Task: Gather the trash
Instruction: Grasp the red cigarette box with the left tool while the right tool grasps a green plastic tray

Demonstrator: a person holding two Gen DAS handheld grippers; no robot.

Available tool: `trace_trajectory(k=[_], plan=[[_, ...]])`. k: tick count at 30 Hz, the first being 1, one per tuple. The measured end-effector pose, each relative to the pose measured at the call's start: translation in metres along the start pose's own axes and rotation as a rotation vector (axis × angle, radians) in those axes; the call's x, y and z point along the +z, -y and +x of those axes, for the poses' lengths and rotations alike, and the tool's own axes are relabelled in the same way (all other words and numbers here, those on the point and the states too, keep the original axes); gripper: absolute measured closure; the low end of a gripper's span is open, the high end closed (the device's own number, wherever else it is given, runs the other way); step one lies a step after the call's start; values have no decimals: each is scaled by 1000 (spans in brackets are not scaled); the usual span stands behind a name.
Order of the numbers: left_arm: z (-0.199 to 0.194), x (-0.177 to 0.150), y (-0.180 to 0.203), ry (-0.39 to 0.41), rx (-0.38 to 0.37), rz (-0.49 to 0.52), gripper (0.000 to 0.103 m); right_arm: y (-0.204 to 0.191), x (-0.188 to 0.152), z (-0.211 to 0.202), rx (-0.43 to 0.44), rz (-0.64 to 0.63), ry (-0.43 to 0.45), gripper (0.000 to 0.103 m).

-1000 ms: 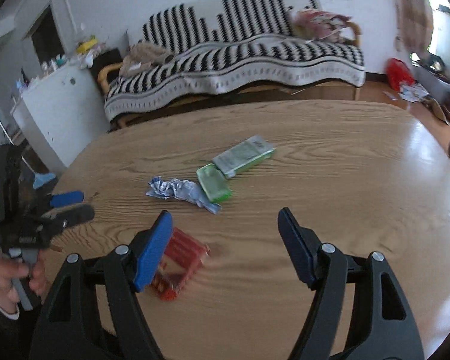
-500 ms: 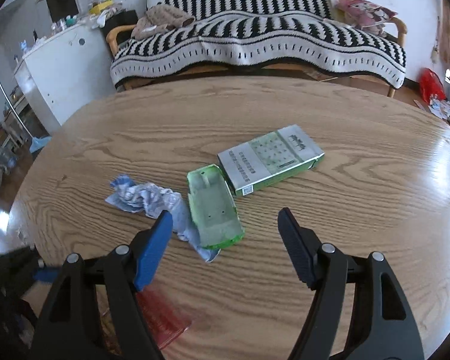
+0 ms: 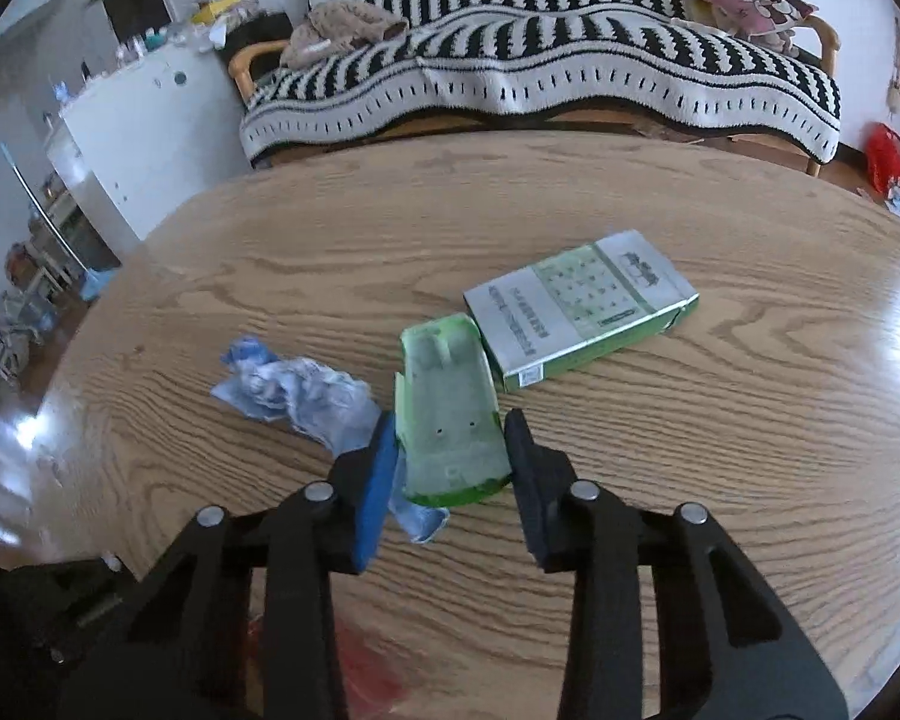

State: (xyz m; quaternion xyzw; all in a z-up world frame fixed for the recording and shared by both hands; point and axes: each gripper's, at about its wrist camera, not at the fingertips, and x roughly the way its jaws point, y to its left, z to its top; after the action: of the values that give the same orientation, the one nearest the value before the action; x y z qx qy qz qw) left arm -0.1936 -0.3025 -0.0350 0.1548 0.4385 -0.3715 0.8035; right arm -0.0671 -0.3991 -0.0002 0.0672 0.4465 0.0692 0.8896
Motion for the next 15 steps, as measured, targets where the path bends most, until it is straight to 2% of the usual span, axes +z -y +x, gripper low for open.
trace_trajectory(k=[5, 10, 15], plan=[[-9, 1, -11, 10, -12, -54, 46, -1, 2, -37, 8, 30, 75, 68], [-31, 8, -10, 54, -20, -79, 46, -1, -4, -85, -10, 41, 132, 68], [-53, 24, 3, 96, -43, -73, 46, 13, -32, -157, -78, 66, 179, 68]])
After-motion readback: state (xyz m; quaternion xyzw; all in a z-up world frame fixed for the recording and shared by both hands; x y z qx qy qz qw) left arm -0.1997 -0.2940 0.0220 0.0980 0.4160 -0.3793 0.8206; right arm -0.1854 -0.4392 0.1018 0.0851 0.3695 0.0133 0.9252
